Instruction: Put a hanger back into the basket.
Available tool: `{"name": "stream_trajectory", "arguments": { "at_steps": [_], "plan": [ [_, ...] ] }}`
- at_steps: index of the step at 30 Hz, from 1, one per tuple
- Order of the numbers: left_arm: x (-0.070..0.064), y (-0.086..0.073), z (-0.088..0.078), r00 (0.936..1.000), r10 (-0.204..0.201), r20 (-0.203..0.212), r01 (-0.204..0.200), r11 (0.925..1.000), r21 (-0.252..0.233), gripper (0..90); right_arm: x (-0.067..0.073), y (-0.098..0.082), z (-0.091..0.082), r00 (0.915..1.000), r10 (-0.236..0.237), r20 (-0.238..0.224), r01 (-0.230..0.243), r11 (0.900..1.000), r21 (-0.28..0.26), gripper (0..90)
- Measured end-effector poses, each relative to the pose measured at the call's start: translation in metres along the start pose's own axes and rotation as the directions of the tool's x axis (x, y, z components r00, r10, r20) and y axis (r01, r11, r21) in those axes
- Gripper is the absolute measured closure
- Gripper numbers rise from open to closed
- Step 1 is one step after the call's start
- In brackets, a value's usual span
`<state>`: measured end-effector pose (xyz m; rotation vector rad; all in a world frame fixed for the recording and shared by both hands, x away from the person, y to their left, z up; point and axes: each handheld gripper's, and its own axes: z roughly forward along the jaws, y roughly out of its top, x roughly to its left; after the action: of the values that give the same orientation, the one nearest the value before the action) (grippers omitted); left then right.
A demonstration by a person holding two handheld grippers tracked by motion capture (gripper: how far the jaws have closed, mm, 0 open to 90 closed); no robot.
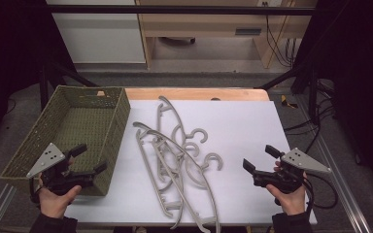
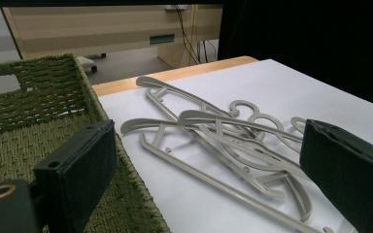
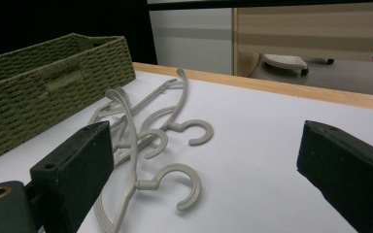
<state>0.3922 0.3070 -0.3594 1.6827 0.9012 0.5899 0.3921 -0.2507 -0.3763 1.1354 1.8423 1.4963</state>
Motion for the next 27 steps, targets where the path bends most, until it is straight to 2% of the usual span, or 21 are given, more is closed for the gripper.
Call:
{"name": "stream_trajectory", "arguments": {
  "at_steps": [7,14,16,17,23,25,27],
  "plan": [
    [0.0,0.001,-0.002,1.0,0.001,-0.004,-0.001,1.0,-0.004,6.4,0.001,-0.001,0.002,1.0,-0.004,0.003,0.004,1.0,0.02,7.0],
    [0.0,0.0,-0.001,0.9999,0.001,-0.011,-0.001,1.0,-0.001,6.7,0.01,-0.003,0.013,0.9999,0.004,-0.014,-0.003,0.997,0.077,7.6],
    [0.0,0.0,-0.001,0.9999,-0.001,-0.012,0.001,1.0,0.003,6.7,0.01,-0.004,0.014,0.9999,-0.008,-0.013,0.009,0.996,0.089,7.7],
    [0.001,0.0,-0.001,0.9999,0.003,-0.013,-0.003,1.0,0.002,6.7,0.015,-0.006,0.019,0.9998,-0.014,-0.012,0.015,0.993,0.116,8.3],
    [0.0,0.001,-0.002,0.9999,0.0,-0.015,0.0,1.0,-0.002,6.9,0.028,-0.012,0.034,0.9991,-0.015,-0.04,0.022,0.983,0.183,11.6],
    [0.0,0.001,-0.003,0.9998,0.0,-0.017,-0.001,1.0,-0.003,6.9,0.034,-0.015,0.041,0.9982,-0.023,-0.055,0.035,0.976,0.214,12.5],
    [0.0,0.001,-0.003,0.9999,0.005,-0.016,-0.005,1.0,-0.002,7.0,0.039,-0.019,0.046,0.9969,-0.035,-0.07,0.052,0.965,0.258,14.0]
  ]
}}
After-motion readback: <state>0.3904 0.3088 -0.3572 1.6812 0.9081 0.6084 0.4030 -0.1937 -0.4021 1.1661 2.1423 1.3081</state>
